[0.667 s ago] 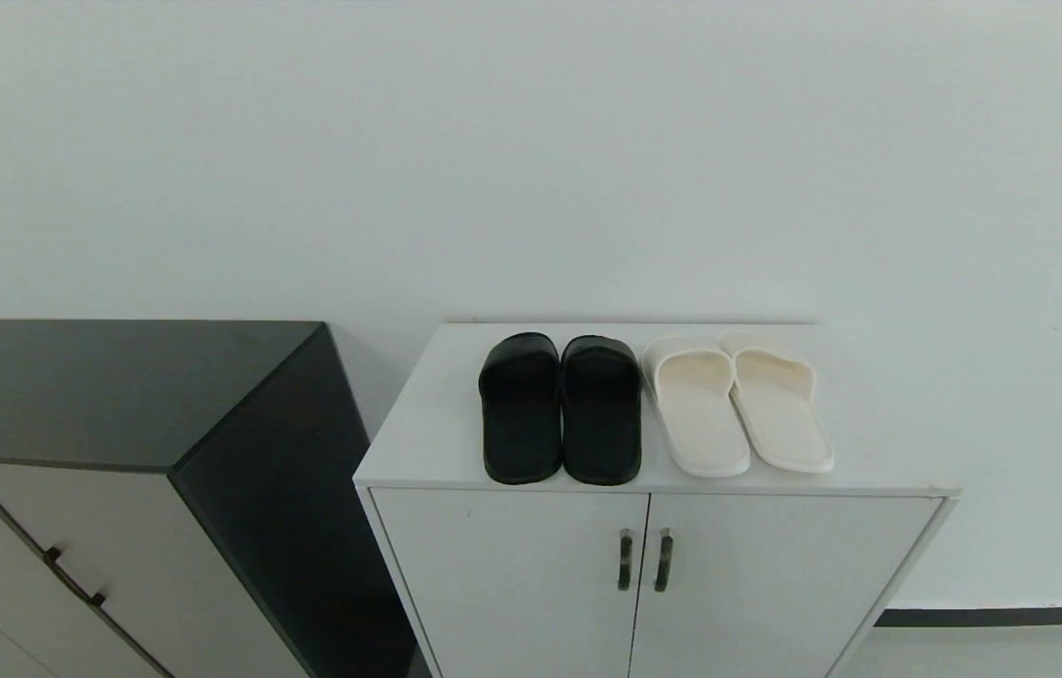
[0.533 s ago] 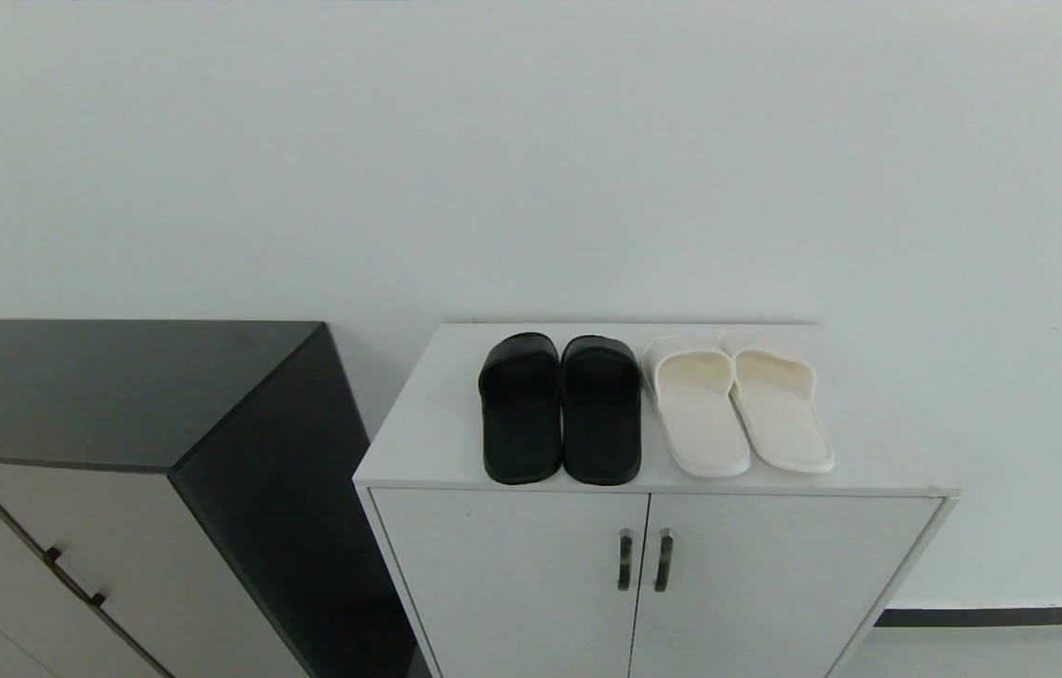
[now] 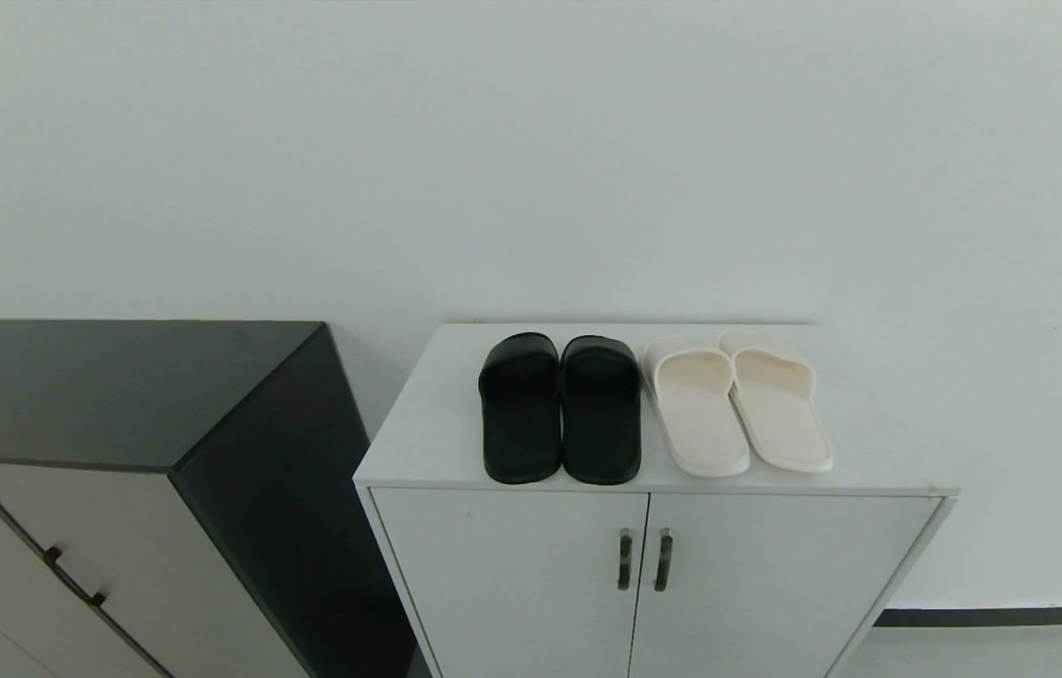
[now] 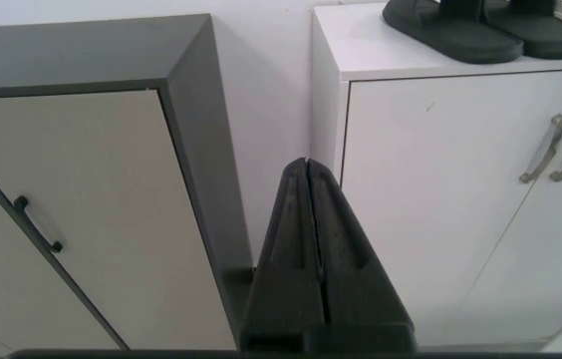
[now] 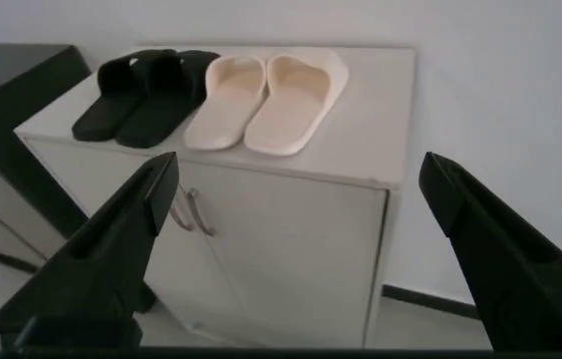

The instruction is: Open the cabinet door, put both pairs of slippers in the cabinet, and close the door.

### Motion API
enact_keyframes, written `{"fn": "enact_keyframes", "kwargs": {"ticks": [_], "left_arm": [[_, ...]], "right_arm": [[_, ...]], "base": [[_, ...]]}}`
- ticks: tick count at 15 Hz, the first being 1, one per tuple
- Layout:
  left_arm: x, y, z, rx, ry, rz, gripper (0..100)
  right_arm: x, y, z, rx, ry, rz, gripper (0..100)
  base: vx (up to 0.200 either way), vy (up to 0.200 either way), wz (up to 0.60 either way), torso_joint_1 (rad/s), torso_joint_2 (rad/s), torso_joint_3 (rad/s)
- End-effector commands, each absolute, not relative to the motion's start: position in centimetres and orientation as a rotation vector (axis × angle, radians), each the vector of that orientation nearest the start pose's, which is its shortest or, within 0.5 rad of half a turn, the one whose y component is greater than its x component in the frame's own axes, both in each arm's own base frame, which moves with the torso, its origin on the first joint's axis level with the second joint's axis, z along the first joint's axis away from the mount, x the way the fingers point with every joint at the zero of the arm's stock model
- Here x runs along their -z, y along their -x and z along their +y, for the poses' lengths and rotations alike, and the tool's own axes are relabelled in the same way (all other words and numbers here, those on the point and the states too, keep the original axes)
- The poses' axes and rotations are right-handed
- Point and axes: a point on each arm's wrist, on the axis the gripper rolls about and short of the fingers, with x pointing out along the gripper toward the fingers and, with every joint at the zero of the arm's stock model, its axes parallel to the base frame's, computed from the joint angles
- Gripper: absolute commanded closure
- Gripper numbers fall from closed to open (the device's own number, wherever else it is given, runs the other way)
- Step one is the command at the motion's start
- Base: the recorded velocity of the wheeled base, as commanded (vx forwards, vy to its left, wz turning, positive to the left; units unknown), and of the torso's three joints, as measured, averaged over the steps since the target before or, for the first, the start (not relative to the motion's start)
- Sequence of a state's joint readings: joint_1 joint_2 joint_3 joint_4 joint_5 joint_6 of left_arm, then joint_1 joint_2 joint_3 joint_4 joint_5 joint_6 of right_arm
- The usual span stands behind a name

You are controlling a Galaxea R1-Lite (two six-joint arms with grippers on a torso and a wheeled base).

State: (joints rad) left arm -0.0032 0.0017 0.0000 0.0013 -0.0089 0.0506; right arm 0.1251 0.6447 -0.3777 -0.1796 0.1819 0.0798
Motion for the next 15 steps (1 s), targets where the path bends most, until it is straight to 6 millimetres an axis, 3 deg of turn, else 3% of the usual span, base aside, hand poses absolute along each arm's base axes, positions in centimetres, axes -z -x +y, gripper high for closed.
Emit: {"fn": "enact_keyframes", "kwargs": {"ticks": [1,3,6,8,12,15], "left_arm": [[-7.5,2.3,0.0,0.012,-0.051,0.003,100],[-7.5,2.3,0.0,0.014,-0.051,0.003,100],[-7.5,2.3,0.0,0.014,-0.052,0.003,100],[-7.5,2.3,0.0,0.012,-0.054,0.003,100],[-7.5,2.3,0.0,0.012,-0.052,0.003,100],[-7.5,2.3,0.0,0.012,-0.052,0.003,100]], "right_arm": [[-19.2,-13.9,5.5,-0.387,-0.158,0.277,0],[-19.5,-15.7,7.5,-0.352,-0.171,0.259,0],[-20.8,-17.9,13.0,-0.348,-0.158,0.251,0],[-20.3,-19.6,15.9,-0.299,-0.125,0.263,0],[-19.0,-23.5,19.0,-0.167,-0.091,0.258,0],[-17.5,-26.8,19.1,-0.111,-0.095,0.258,0]], "base": [[0.0,0.0,0.0,0.0,0.0,0.0],[0.0,0.0,0.0,0.0,0.0,0.0],[0.0,0.0,0.0,0.0,0.0,0.0],[0.0,0.0,0.0,0.0,0.0,0.0],[0.0,0.0,0.0,0.0,0.0,0.0],[0.0,0.0,0.0,0.0,0.0,0.0]]}}
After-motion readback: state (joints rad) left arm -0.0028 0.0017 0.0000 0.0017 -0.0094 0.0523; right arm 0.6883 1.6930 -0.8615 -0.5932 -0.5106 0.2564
